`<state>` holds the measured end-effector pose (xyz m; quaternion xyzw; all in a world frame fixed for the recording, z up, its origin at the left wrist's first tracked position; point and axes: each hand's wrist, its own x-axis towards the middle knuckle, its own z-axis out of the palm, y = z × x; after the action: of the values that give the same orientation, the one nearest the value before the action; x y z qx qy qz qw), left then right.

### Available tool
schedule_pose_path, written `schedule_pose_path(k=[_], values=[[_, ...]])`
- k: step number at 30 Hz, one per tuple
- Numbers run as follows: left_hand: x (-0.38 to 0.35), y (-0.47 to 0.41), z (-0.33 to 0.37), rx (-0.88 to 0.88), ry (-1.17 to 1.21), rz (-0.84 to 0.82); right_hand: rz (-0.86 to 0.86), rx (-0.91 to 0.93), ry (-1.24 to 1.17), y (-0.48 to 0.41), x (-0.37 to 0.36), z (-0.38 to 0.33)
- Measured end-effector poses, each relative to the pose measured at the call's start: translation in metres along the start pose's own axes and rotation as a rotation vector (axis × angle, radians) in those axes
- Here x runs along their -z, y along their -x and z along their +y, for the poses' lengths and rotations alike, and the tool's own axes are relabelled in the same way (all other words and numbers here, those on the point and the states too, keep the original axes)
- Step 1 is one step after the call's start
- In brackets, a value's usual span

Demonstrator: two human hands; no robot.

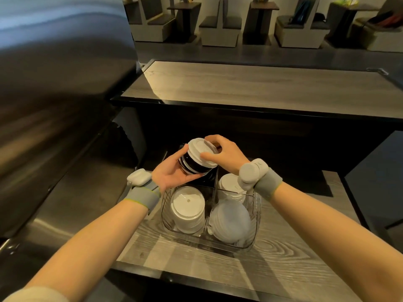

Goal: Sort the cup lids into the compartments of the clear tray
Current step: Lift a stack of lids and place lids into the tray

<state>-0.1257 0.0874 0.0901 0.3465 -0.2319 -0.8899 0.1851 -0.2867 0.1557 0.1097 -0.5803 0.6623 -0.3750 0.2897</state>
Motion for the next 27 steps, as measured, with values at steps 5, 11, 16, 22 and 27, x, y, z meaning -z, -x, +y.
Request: schedule_pose_path(k=[5,11,16,22,27], values=[[0.003,-0.011,0.004,-0.034,0.012,0.021,0.074,-0.108,-0.17,-0.001,0.018,0.013],[0.011,-0.018,0.02,-0.091,0.03,0.071,-0.215,-0.343,0.536,0.006,0.018,0.055],[0.013,-0.019,0.022,-0.08,0.018,0.062,-0.32,-0.401,0.768,0.005,-0.005,0.088],[0.019,-0.017,0.019,-0.06,0.011,0.06,-0.215,-0.282,0.823,0.004,-0.001,0.088],[0.018,-0.014,0.018,-0.028,0.007,0.042,0.078,0.064,0.211,-0.012,-0.007,0.023]])
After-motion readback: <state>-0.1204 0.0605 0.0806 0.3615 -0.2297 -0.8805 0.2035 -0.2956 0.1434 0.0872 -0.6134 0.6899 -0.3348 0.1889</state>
